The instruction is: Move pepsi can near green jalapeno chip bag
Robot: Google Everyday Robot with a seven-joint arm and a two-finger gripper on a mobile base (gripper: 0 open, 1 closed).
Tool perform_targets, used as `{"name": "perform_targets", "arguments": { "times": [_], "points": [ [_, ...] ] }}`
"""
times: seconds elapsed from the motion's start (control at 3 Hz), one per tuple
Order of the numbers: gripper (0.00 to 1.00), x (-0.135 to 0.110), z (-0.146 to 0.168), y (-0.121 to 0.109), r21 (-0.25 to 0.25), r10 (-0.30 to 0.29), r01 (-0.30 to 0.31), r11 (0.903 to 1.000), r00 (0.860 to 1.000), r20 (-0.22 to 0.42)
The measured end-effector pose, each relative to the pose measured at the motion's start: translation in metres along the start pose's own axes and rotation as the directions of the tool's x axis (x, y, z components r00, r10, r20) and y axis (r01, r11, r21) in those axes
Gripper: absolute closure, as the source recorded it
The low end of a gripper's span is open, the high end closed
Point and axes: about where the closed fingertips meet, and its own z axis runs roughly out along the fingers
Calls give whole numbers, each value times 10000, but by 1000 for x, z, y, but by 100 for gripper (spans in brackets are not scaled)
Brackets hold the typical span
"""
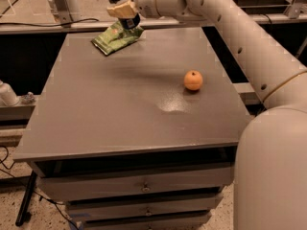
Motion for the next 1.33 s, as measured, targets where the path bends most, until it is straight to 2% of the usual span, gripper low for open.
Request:
{"name": "perform_targets", "arguments": {
  "times": [0.67,1.0,1.33],
  "points": [
    [100,48,33,4,874,846,-795,9930,9948,-560],
    [100,70,43,0,953,1519,-1474,9845,9875,-415],
    [100,81,50,-6,987,1898,-1862,9775,9814,-281]
  ]
}}
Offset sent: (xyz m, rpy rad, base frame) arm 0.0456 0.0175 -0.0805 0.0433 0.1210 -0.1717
